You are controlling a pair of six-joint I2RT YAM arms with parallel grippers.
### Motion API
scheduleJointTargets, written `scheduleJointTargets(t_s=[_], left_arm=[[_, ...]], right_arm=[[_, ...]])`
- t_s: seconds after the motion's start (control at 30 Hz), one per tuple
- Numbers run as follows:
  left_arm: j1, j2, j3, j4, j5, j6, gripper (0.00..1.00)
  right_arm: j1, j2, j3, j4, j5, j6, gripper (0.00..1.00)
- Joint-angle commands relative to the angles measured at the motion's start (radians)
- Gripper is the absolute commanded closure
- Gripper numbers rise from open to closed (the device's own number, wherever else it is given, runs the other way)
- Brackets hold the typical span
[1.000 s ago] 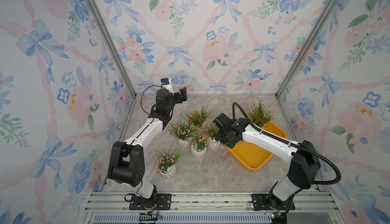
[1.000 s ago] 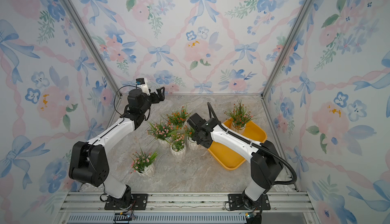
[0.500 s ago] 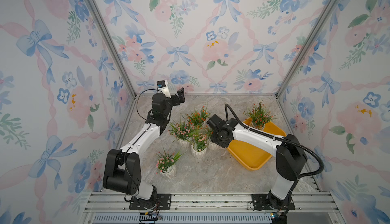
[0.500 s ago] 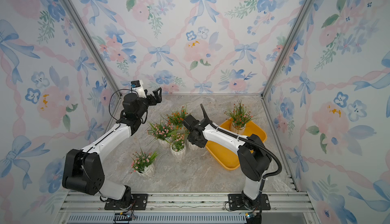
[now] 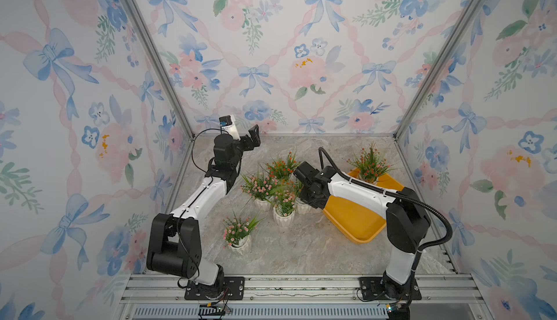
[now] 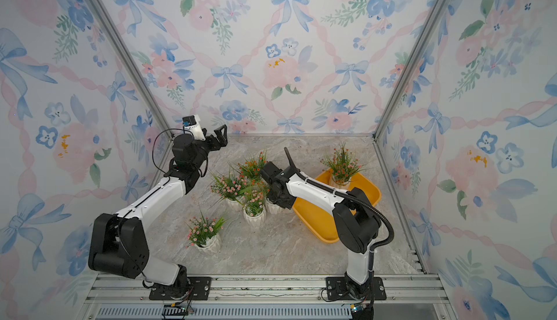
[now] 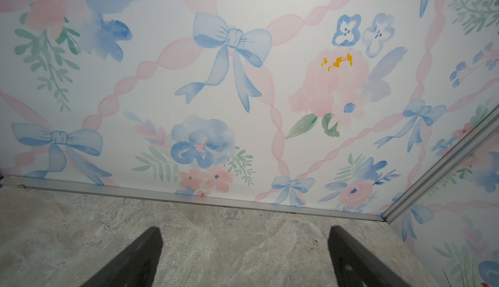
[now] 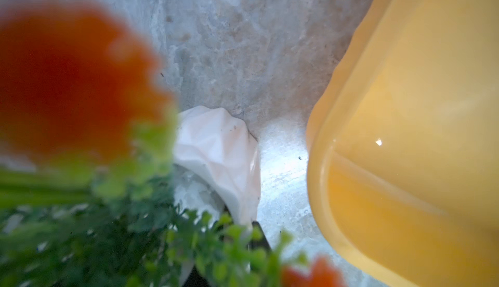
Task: Put the potted gypsophila into the storage box
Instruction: Pick up the baby's breath potted plant from the center of the board.
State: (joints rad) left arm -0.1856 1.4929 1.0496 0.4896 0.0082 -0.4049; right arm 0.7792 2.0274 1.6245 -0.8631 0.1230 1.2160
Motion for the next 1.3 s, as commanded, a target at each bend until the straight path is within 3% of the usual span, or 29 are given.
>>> scheduleJointTargets(t_s=[0.0, 0.3, 0.73, 1.27], left_arm=[[0.008, -0.027, -0.023, 0.027, -0.006, -0.015, 0.02], [0.034, -0.036, -0.049, 0.035, -0.015, -0.017, 0.02], [0.037, -0.035, -0.049, 0.042, -0.001, -0.038, 0.02], [-0.045, 0.079, 0.076, 0.044, 0.012, -0.044, 0.02]], right_arm=[[-0.008, 0.045, 0.029, -0.053, -0.010, -0.015, 0.86], [-0.011, 0.052, 0.044, -0.093, -0.001, -0.041, 1.00], [-0.035, -0.031, 0.083, -0.117, 0.074, -0.066, 1.00], [-0.148, -0.473, -0.082, -0.182, 0.201, -0.091, 1.00]])
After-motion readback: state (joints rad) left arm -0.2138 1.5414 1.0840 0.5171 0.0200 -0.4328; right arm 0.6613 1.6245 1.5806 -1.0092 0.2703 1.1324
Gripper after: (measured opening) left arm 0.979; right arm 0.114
